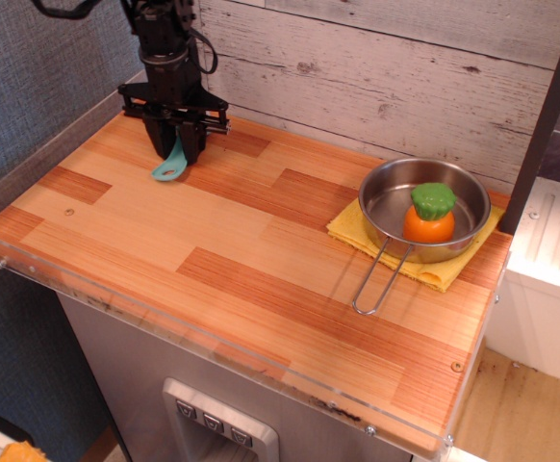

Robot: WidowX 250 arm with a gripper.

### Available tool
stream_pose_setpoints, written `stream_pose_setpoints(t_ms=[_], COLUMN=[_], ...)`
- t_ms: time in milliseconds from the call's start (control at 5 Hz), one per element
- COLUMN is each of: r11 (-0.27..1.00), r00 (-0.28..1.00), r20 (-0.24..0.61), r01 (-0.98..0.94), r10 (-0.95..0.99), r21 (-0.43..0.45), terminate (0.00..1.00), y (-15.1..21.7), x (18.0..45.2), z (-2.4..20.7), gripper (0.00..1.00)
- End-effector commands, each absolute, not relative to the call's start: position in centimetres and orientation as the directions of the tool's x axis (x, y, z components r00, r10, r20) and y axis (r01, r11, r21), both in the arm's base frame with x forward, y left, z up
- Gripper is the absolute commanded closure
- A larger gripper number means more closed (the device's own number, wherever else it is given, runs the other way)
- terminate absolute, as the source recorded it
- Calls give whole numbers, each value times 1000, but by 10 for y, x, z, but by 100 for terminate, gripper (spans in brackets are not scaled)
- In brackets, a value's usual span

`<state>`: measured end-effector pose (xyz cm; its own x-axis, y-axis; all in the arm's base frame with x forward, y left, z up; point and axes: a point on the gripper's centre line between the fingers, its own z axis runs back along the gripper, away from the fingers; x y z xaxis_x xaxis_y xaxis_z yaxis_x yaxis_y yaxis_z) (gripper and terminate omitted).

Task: Move the brush to the top left of the table

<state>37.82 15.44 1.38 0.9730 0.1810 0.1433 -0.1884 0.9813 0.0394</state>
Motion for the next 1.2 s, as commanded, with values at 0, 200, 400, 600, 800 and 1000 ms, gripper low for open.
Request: stream_pose_setpoints(t_ms=[0, 200, 400, 600, 800, 1000], r11=[985, 984, 988, 996, 998, 999], r00=[969, 962, 949, 958, 973, 979], r20=[196, 235, 294, 281, 230, 204], r01=[-164, -161, -139, -74, -25, -1], r10=[151, 140, 115, 56, 13, -8], r21=[52, 72, 64, 55, 51, 42], terminate=[0, 0, 0, 0, 0, 0], y=[158, 158, 143, 114, 95, 87], x=[379, 371, 357, 332, 313, 294], z=[34, 62, 100, 121, 120, 120], gripper=[0, 0, 0, 0, 0, 0])
